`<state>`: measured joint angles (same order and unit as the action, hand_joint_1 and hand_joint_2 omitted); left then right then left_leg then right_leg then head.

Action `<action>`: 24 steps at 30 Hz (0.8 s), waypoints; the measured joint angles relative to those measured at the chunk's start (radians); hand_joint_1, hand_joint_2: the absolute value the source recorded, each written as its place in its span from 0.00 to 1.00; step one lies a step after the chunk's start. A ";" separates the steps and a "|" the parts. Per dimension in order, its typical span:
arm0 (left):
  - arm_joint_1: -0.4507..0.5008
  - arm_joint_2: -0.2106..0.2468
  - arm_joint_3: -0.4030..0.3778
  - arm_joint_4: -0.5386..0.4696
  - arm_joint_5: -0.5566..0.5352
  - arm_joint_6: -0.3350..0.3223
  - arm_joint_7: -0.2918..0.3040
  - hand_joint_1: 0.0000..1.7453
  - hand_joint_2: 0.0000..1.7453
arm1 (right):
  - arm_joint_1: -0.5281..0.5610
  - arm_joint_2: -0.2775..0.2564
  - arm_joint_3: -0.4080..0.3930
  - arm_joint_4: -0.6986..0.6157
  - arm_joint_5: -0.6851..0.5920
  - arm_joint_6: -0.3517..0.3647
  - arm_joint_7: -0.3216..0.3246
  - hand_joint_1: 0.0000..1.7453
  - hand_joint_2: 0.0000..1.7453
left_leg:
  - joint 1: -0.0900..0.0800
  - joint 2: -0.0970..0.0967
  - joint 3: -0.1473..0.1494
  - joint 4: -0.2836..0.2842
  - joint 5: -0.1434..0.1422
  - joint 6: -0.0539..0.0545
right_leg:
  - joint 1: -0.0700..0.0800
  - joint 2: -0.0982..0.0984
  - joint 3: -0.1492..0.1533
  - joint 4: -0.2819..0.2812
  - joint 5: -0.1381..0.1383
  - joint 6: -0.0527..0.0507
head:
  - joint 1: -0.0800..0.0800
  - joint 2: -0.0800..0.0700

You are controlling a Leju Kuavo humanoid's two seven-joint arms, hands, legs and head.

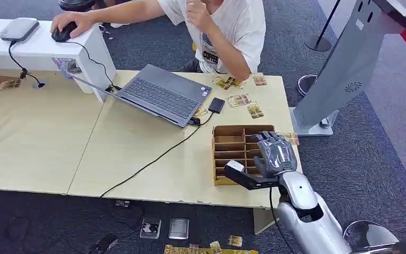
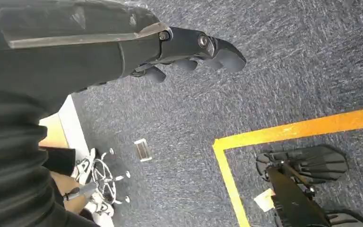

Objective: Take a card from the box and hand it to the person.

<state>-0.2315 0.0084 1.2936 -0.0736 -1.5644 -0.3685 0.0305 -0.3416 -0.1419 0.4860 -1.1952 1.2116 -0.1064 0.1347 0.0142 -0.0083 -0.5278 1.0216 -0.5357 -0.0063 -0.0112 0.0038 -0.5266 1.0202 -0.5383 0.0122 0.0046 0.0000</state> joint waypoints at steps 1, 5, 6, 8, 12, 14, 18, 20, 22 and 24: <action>0.000 0.000 0.000 0.000 0.000 0.000 0.000 0.00 1.00 | -0.002 0.001 0.000 0.003 0.000 0.000 -0.001 0.45 1.00 | 0.000 0.000 0.000 0.000 0.000 0.000 | 0.000 0.000 0.000 0.000 0.000 0.000 | 0.000 0.000; -0.001 0.000 0.000 0.000 0.000 -0.002 0.001 0.00 1.00 | -0.008 0.002 0.000 0.015 0.001 -0.002 -0.002 0.49 1.00 | 0.000 0.000 0.000 0.000 0.000 0.000 | 0.000 0.000 0.000 0.000 0.000 0.000 | 0.000 0.000; -0.001 0.000 0.000 0.000 0.000 -0.003 0.001 0.00 1.00 | -0.009 0.003 0.000 0.019 0.001 -0.003 -0.003 0.50 1.00 | 0.000 0.000 0.000 0.000 0.000 0.000 | 0.000 0.000 0.000 0.000 0.000 0.000 | 0.000 0.000; -0.002 0.000 0.000 0.000 0.000 -0.004 0.002 0.00 1.00 | -0.015 0.005 0.001 0.027 0.001 -0.009 -0.006 0.51 1.00 | 0.000 0.000 0.000 0.000 0.000 0.000 | 0.000 0.000 0.000 0.000 0.000 0.000 | 0.000 0.000; -0.002 0.000 0.000 0.000 0.000 -0.006 0.002 0.00 1.00 | -0.026 0.010 0.004 0.039 0.003 -0.017 -0.010 0.56 1.00 | 0.000 0.000 0.000 0.000 0.000 0.000 | 0.000 0.000 0.000 0.000 0.000 0.000 | 0.000 0.000; -0.003 0.000 0.000 0.000 0.000 -0.006 0.002 0.00 1.00 | -0.031 0.010 0.005 0.045 0.003 -0.019 -0.010 0.59 1.00 | 0.000 0.000 0.000 0.000 0.000 0.000 | 0.000 0.000 0.000 0.000 0.000 0.000 | 0.000 0.000; -0.003 0.000 0.000 0.000 0.000 -0.006 0.002 0.00 1.00 | -0.036 0.013 0.010 0.057 0.004 -0.021 -0.012 0.72 1.00 | 0.000 0.000 0.000 0.000 0.000 0.000 | 0.000 0.000 0.000 0.000 0.000 0.000 | 0.000 0.000; -0.003 0.000 0.000 0.000 0.000 -0.006 0.002 0.00 1.00 | -0.039 0.016 0.012 0.063 0.004 -0.024 -0.014 0.80 1.00 | 0.000 0.000 0.000 0.000 0.000 0.000 | 0.000 0.000 0.000 0.000 0.000 0.000 | 0.000 0.000; -0.003 0.000 0.000 0.000 0.000 -0.006 0.002 0.00 1.00 | -0.043 0.018 0.014 0.070 0.004 -0.029 -0.019 0.86 1.00 | 0.000 0.000 0.000 0.000 0.000 0.000 | 0.000 0.000 0.000 0.000 0.000 0.000 | 0.000 0.000; -0.003 0.000 0.000 0.000 0.000 -0.006 0.002 0.00 1.00 | -0.046 0.020 0.016 0.076 0.004 -0.032 -0.019 0.84 1.00 | 0.000 0.000 0.000 0.000 0.000 0.000 | 0.000 0.000 0.000 0.000 0.000 0.000 | 0.000 0.000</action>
<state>-0.2349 0.0080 1.2940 -0.0736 -1.5644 -0.3742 0.0320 -0.3873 -0.1221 0.5024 -1.1192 1.2154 -0.1381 0.1152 0.0142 -0.0083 -0.5279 1.0216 -0.5357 -0.0063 -0.0112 0.0038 -0.5266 1.0202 -0.5383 0.0122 0.0042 0.0000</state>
